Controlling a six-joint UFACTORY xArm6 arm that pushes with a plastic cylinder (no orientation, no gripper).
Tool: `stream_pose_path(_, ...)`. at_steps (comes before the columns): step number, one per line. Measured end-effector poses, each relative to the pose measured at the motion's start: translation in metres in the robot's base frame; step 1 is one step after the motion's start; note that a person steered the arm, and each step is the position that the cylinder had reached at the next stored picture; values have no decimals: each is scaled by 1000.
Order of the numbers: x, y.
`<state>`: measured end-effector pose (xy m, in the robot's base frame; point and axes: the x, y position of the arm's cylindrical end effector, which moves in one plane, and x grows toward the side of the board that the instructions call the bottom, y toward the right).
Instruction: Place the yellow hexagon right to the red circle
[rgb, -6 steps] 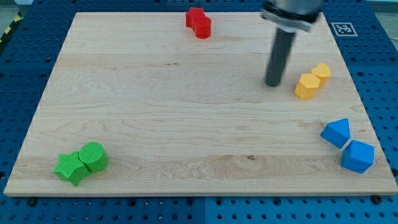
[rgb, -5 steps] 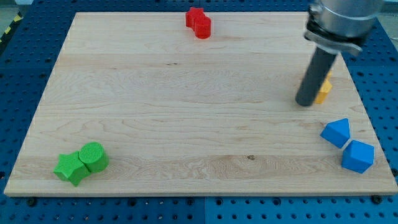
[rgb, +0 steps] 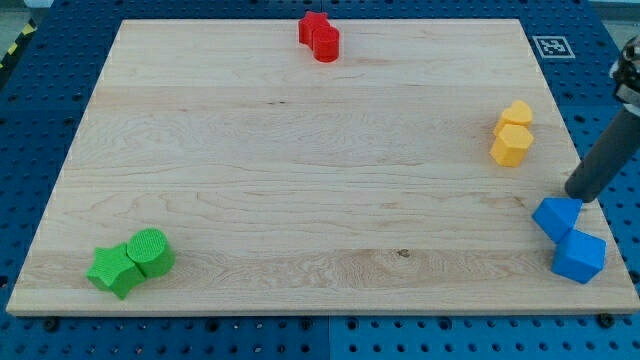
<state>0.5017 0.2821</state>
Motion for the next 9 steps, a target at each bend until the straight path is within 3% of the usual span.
stream_pose_path(4,-66,-69)
stream_pose_path(6,-72,-107)
stream_pose_path(9,-72,-119)
